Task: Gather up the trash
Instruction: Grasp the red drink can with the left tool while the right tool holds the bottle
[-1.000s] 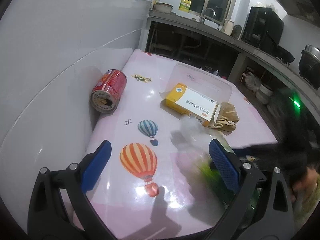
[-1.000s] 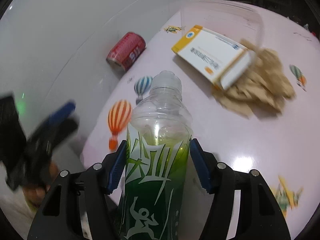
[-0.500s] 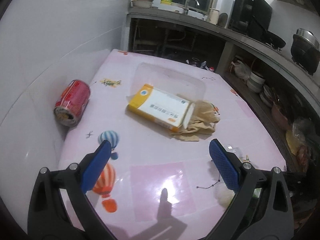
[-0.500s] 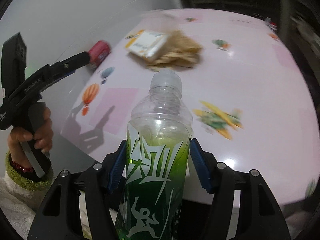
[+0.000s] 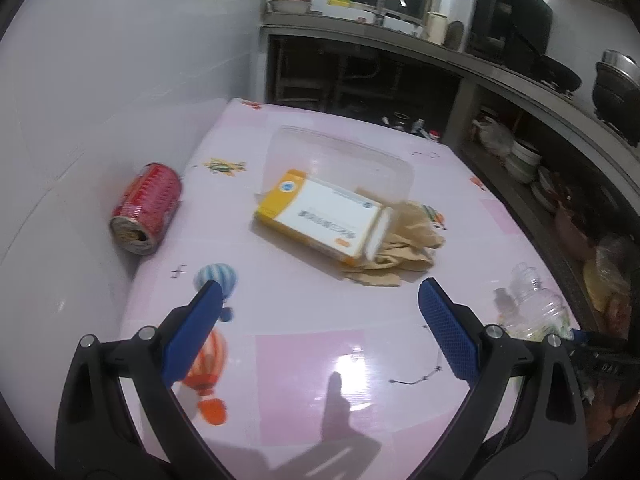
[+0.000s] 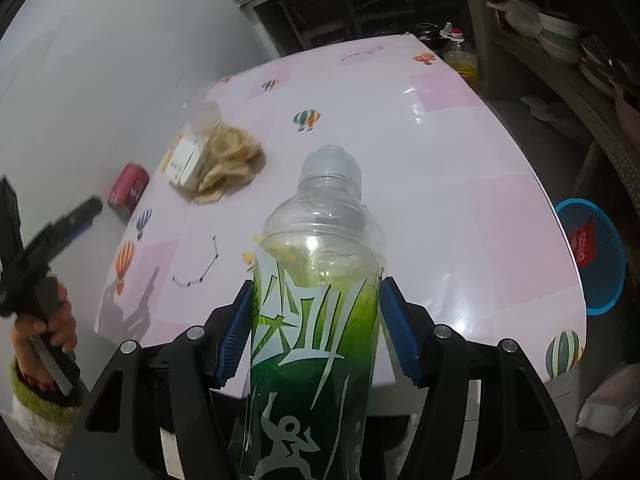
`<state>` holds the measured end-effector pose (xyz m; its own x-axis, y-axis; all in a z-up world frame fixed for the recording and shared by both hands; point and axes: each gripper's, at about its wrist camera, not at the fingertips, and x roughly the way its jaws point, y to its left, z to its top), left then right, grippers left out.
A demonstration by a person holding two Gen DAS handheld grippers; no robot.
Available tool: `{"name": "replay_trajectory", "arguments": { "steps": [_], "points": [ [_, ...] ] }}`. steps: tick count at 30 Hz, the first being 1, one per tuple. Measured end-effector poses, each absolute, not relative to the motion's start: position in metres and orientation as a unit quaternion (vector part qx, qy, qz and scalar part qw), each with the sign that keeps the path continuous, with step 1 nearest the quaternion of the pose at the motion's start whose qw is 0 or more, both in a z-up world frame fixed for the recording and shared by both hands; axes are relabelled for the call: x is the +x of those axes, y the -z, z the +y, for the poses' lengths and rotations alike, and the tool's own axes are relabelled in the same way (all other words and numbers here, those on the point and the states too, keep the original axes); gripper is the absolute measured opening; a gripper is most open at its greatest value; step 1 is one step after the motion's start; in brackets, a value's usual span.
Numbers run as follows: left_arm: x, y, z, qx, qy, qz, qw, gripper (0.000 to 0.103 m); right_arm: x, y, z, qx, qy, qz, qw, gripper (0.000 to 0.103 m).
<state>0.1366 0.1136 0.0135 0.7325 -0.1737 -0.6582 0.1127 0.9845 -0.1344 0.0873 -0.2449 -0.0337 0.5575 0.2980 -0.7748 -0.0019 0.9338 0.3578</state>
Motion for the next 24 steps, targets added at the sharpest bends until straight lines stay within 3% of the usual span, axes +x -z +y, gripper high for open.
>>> {"name": "replay_trajectory", "arguments": {
  "steps": [13, 15, 24],
  "points": [
    [0.176, -0.018, 0.207, 0.001, -0.067, 0.362, 0.930, 0.094, 0.111, 0.037, -0.254, 0.183, -0.087, 0.458, 0.866, 0.061],
    [0.189, -0.013, 0.213, 0.006, -0.069, 0.369, 0.927, 0.085, 0.114, 0.037, -0.254, 0.185, -0.090, 0.458, 0.865, 0.061],
    [0.245, 0.019, 0.194, 0.152, -0.134, 0.385, 0.900, 0.083, 0.127, 0.038, -0.249, 0.183, -0.109, 0.464, 0.860, 0.061]
  ]
}}
